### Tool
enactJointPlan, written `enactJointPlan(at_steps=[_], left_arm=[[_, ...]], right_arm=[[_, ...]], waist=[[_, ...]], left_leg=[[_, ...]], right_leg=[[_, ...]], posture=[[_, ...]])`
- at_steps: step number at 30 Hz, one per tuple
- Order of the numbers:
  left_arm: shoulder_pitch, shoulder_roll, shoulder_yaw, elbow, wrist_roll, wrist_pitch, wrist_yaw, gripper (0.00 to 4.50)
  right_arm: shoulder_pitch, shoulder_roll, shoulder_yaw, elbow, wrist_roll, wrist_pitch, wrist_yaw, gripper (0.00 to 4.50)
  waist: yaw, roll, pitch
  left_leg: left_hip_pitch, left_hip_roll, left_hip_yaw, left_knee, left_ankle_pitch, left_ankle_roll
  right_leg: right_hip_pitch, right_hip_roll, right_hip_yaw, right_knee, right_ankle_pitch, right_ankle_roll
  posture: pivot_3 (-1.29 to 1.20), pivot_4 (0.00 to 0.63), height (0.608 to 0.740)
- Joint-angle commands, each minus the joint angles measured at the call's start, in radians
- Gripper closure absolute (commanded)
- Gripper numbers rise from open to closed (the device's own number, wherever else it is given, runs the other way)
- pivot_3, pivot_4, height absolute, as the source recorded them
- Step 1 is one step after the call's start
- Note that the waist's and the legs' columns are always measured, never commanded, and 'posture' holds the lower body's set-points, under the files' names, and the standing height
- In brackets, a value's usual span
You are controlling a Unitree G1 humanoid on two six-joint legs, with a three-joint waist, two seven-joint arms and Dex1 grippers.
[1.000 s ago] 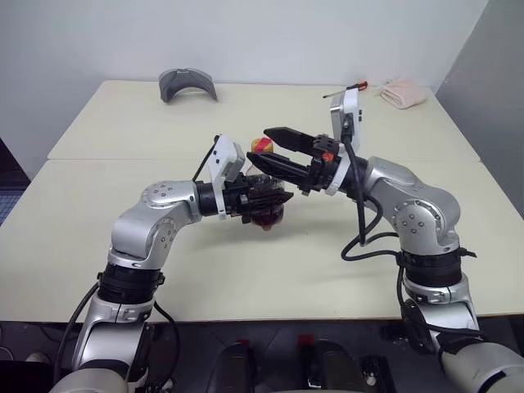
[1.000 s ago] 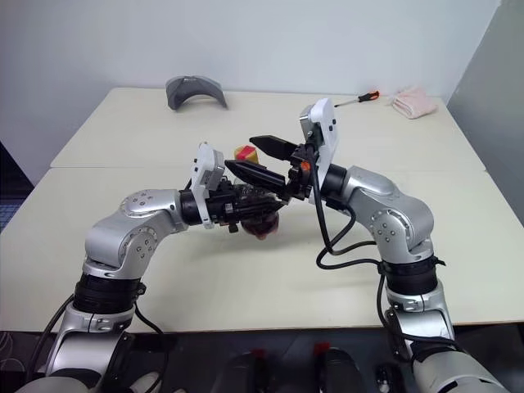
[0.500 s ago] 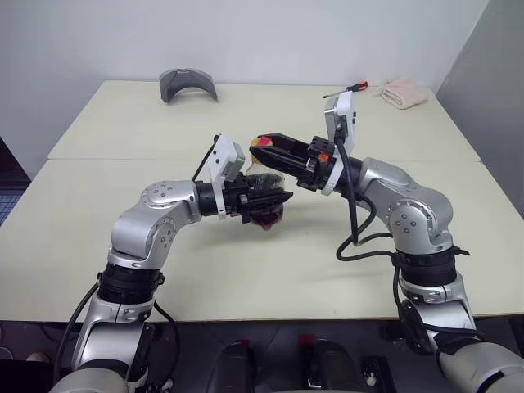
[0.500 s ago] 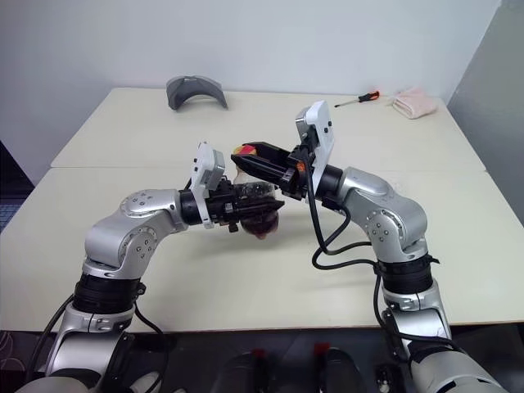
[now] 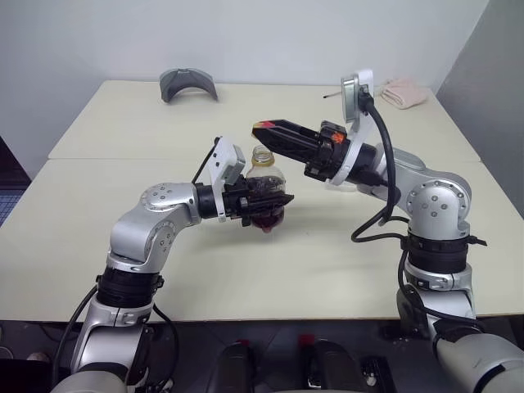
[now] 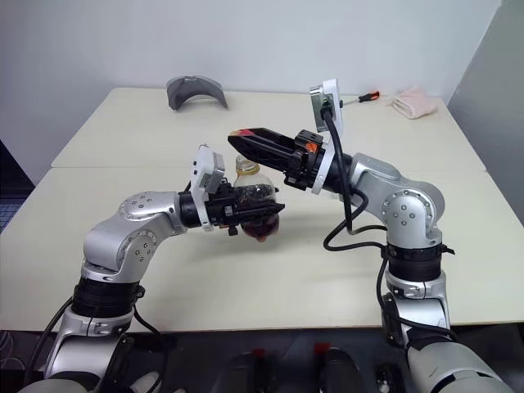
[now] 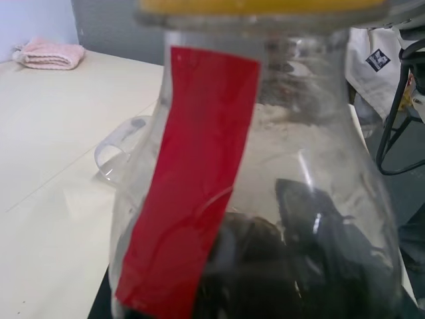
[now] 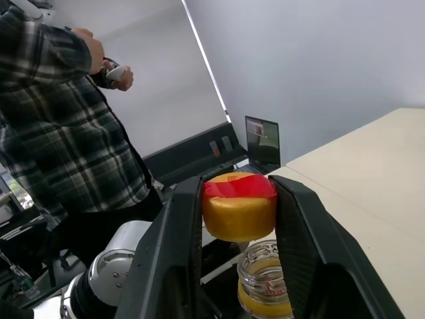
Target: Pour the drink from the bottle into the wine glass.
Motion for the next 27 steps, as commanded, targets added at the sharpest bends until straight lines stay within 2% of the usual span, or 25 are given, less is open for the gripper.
enactJointPlan(at_steps=[1,5,12,17,22,27], left_arm=[[-0.025,0.005,0.014,-0.029,-0.021,-0.009,-0.005,2.65],[-0.013,0.015,0.025,-0.037,-0.022,-0.004,0.002,2.65],[0.078,0.04,0.067,-0.12,-0.052,0.04,0.049,2.65],[0.154,0.018,0.093,-0.202,-0.091,0.08,0.132,2.65],[0.194,-0.018,0.084,-0.262,-0.109,0.094,0.203,2.65],[0.241,-0.013,0.052,-0.306,-0.107,0.076,0.189,2.65]], right_arm=[[0.001,-0.027,0.014,-0.032,-0.046,-0.071,0.032,3.27],[0.039,-0.063,0.019,-0.056,-0.087,-0.108,0.029,3.27],[0.206,-0.168,-0.027,-0.215,-0.117,-0.11,-0.035,3.27],[0.426,-0.227,-0.07,-0.367,-0.164,-0.1,-0.152,3.27],[0.602,-0.197,-0.054,-0.419,-0.365,-0.163,-0.362,3.27],[0.717,-0.12,-0.019,-0.387,-0.538,-0.296,-0.474,3.27]], waist=[[0.0,0.0,0.0],[0.0,0.0,0.0],[0.001,0.0,0.0],[0.004,0.0,0.0],[0.004,-0.001,0.0],[0.002,-0.001,0.0]], left_leg=[[0.0,0.0,0.0,0.0,0.0,0.0],[0.0,0.0,0.0,0.0,0.0,0.0],[0.0,0.0,0.0,-0.001,0.0,0.0],[0.0,0.001,-0.001,-0.001,0.0,0.0],[0.0,0.0,0.0,0.0,0.0,-0.001],[0.002,0.002,-0.001,0.0,0.001,-0.002]], right_leg=[[0.0,0.0,0.0,0.0,0.0,0.0],[0.0,0.0,0.0,0.0,0.0,0.0],[0.0,0.0,0.0,-0.001,0.0,0.0],[0.001,-0.001,0.0,-0.001,0.0,0.0],[0.001,-0.001,0.001,-0.001,-0.003,0.005],[0.001,0.0,0.002,0.0,-0.003,0.006]], posture=[[0.0,0.15,0.74],[0.0,0.15,0.74],[0.0,0.15,0.74],[0.0,0.15,0.74],[0.0,0.15,0.74],[0.0,0.15,0.74]])
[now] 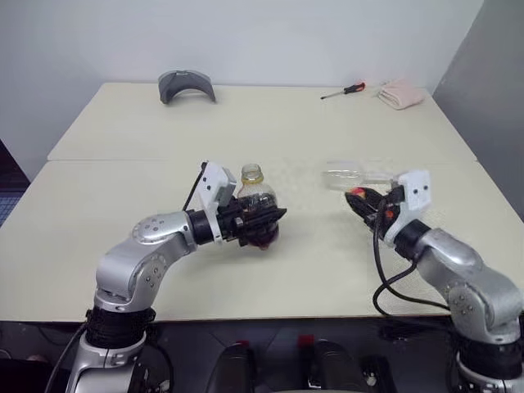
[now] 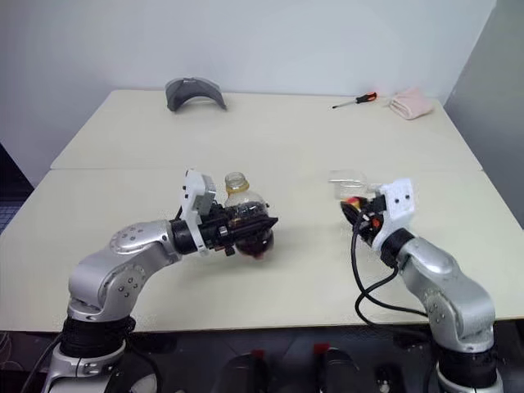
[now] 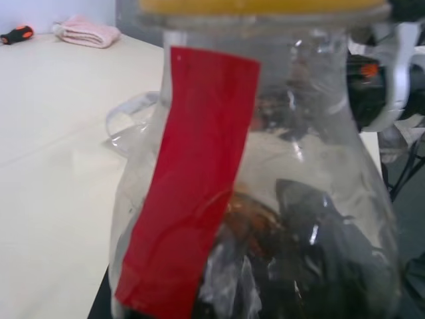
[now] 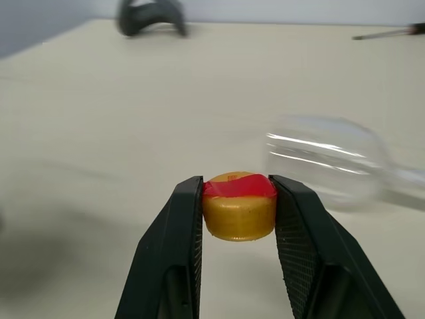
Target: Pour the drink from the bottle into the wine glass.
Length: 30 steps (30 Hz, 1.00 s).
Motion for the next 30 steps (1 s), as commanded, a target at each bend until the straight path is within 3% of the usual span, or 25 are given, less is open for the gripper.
enactJointPlan(at_steps=[1,12,22,26,30], left_arm=[[0.001,0.005,-0.007,-0.056,-0.023,-0.027,-0.013,2.65],[-0.052,0.031,-0.016,-0.001,-0.009,-0.055,-0.062,2.65],[-0.061,0.032,-0.014,0.008,-0.008,-0.056,-0.067,2.65],[-0.062,0.034,-0.012,0.014,-0.007,-0.059,-0.068,2.65],[-0.056,0.037,0.011,0.015,-0.019,-0.042,-0.05,2.65]], right_arm=[[0.03,0.041,0.021,0.008,-0.11,-0.107,-0.069,3.27],[0.074,0.219,0.019,0.225,-0.248,-0.223,-0.183,3.27],[0.081,0.263,-0.017,0.235,-0.253,-0.184,-0.205,0.01],[0.086,0.25,-0.009,0.174,-0.252,-0.145,-0.192,0.01],[0.078,0.166,-0.008,0.009,-0.217,-0.074,-0.11,0.01]], waist=[[0.0,0.0,0.0],[0.001,0.0,0.0],[0.0,0.0,0.0],[0.0,0.0,0.0],[0.001,0.001,0.0]], left_leg=[[0.0,0.0,-0.001,0.0,0.001,-0.001],[0.0,-0.001,-0.001,0.0,0.002,-0.001],[0.0,-0.001,-0.001,0.0,0.002,-0.001],[0.0,0.0,-0.001,0.0,0.002,-0.001],[-0.001,-0.001,-0.001,0.0,0.001,-0.001]], right_leg=[[0.0,0.0,0.0,0.0,0.0,0.0],[0.0,0.002,0.0,0.0,0.001,-0.001],[0.0,0.002,0.0,0.0,0.0,-0.001],[0.0,0.002,0.0,0.0,0.0,-0.001],[0.0,0.002,0.0,0.0,0.0,-0.001]], posture=[[0.0,0.15,0.74],[0.0,0.15,0.74],[0.0,0.15,0.74],[0.0,0.15,0.74],[0.0,0.15,0.74]])
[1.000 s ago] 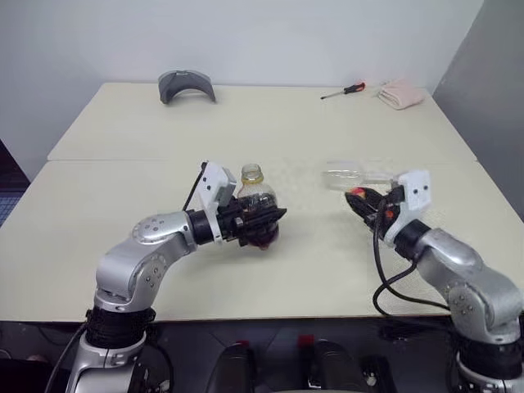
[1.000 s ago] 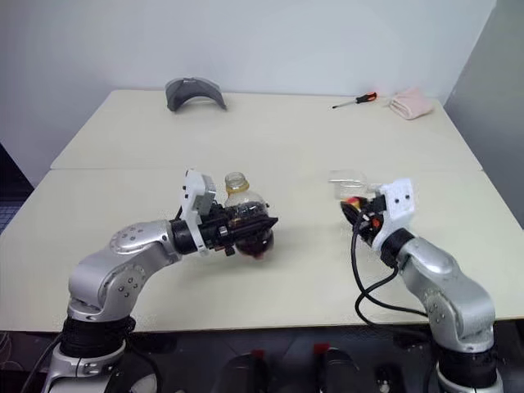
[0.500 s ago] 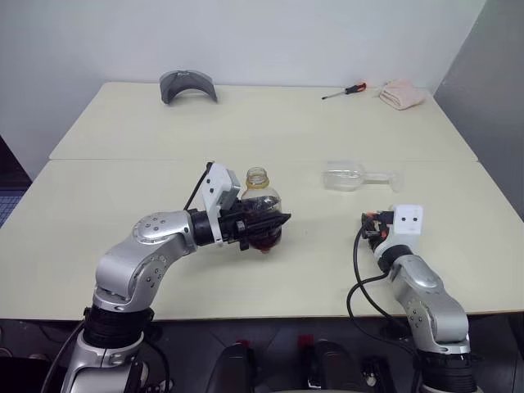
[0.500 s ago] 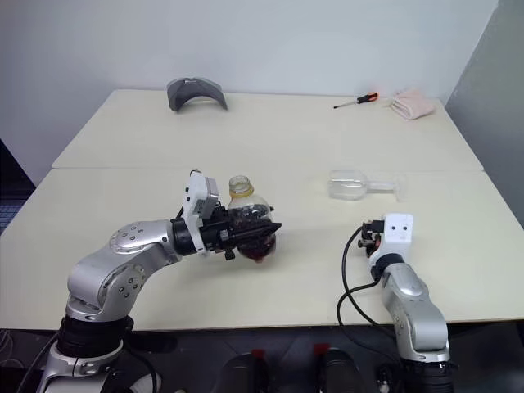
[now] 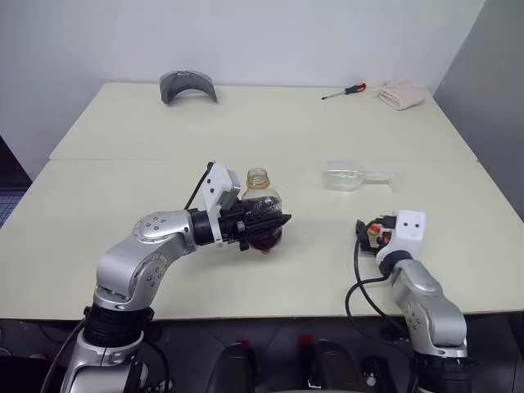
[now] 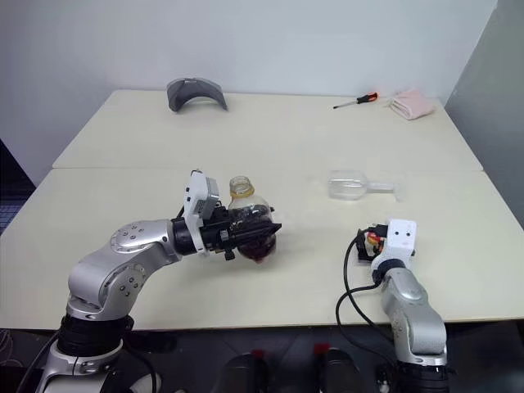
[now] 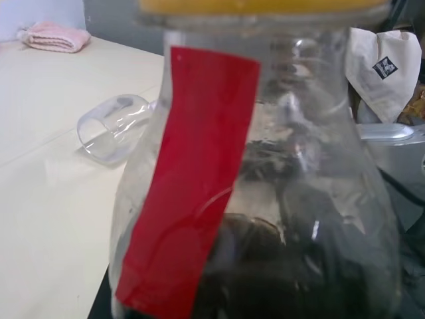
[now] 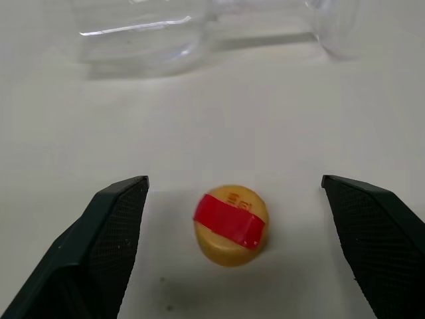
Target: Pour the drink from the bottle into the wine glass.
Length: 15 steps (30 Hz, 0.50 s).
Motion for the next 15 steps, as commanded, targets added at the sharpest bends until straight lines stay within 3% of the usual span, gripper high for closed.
enactJointPlan(at_steps=[1,4,8,12,15], left_arm=[[-0.012,0.009,0.046,-0.014,-0.024,-0.004,0.019,2.65],[0.005,0.013,0.085,-0.002,-0.019,0.005,0.059,2.65],[0.011,-0.009,0.121,0.069,0.041,-0.028,0.157,2.65],[-0.038,-0.057,0.167,0.189,0.093,-0.104,0.255,2.65],[-0.09,-0.074,0.2,0.286,0.125,-0.171,0.302,2.65]], right_arm=[[-0.019,-0.077,-0.01,-0.17,0.047,0.036,0.085,0.01],[-0.04,-0.158,-0.002,-0.241,0.114,0.059,0.196,0.01],[-0.098,-0.284,0.061,-0.259,0.246,0.051,0.448,0.01],[-0.172,-0.303,0.115,-0.233,0.344,0.043,0.586,0.01],[-0.228,-0.283,0.182,-0.193,0.299,0.012,0.588,0.01]], waist=[[0.0,0.0,0.0],[-0.001,0.0,0.0],[-0.001,0.0,0.0],[0.001,-0.002,0.001],[0.001,-0.003,0.002]], left_leg=[[0.0,0.0,0.0,0.0,0.0,0.0],[0.0,0.0,0.0,0.0,0.0,0.0],[0.001,0.001,-0.001,0.0,0.0,0.0],[0.001,0.0,-0.002,0.0,0.0,0.001],[0.0,0.0,-0.003,0.0,0.0,0.001]], right_leg=[[0.0,0.0,0.0,0.0,0.0,0.0],[0.0,0.0,0.0,0.0,0.0,0.0],[0.0,0.001,-0.001,0.0,0.0,0.0],[0.001,0.002,-0.002,0.0,0.0,0.0],[0.001,0.001,-0.002,0.0,0.0,0.0]], posture=[[0.0,0.15,0.74],[0.0,0.15,0.74],[0.0,0.15,0.74],[0.0,0.15,0.74],[0.0,0.15,0.74]])
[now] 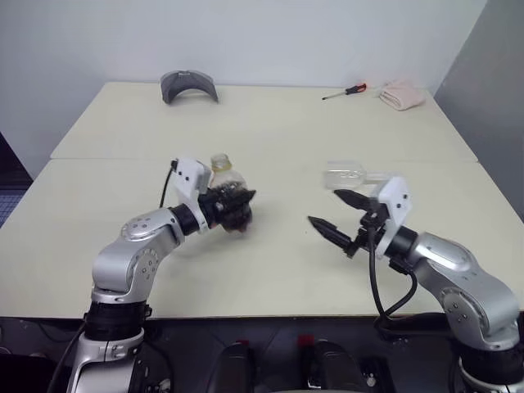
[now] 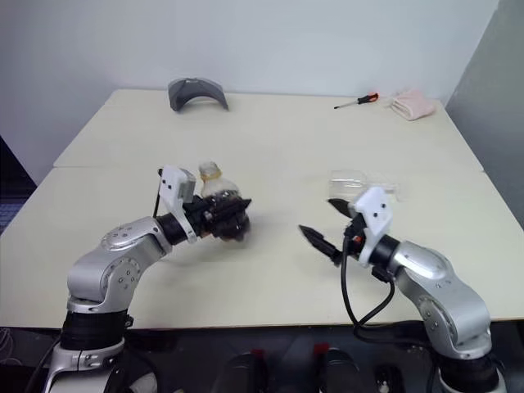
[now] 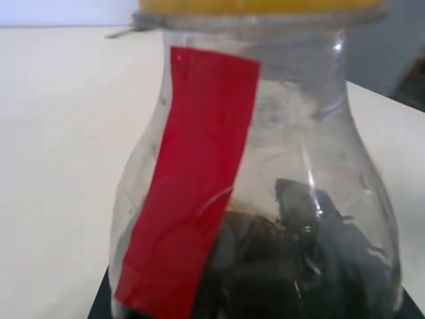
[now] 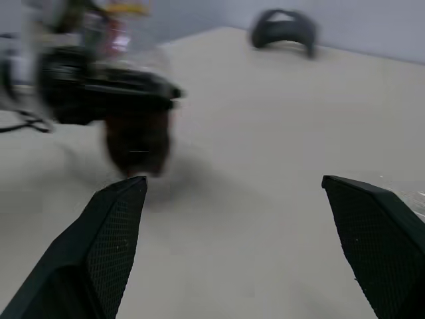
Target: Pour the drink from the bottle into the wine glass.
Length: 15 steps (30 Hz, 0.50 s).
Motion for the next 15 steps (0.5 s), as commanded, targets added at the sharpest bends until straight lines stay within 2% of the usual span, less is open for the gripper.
enactJointPlan(at_steps=[1,7,15], left_arm=[[-0.085,-0.011,0.071,0.084,0.038,-0.114,0.063,2.65],[-0.212,-0.015,0.098,0.344,0.119,-0.273,0.117,2.65],[-0.341,-0.018,0.135,0.635,0.148,-0.461,0.12,2.65]], right_arm=[[-0.058,0.024,0.056,0.031,-0.028,-0.052,0.008,0.01],[-0.15,0.127,0.144,0.155,-0.133,-0.131,-0.057,0.01],[-0.189,0.25,0.167,0.215,-0.186,-0.158,-0.13,0.01]], waist=[[0.0,0.0,0.0],[0.0,-0.001,0.0],[0.0,-0.003,0.001]], left_leg=[[0.0,0.0,0.0,0.0,0.0,0.0],[-0.001,-0.001,0.002,0.0,0.0,0.0],[-0.002,-0.001,0.003,0.0,0.002,-0.004]], right_leg=[[0.0,0.0,0.0,0.0,0.0,0.0],[0.0,-0.001,0.0,-0.001,0.003,-0.005],[-0.001,-0.003,-0.002,-0.001,0.003,-0.005]], posture=[[0.0,0.15,0.74],[0.0,0.15,0.74],[0.0,0.15,0.74]])
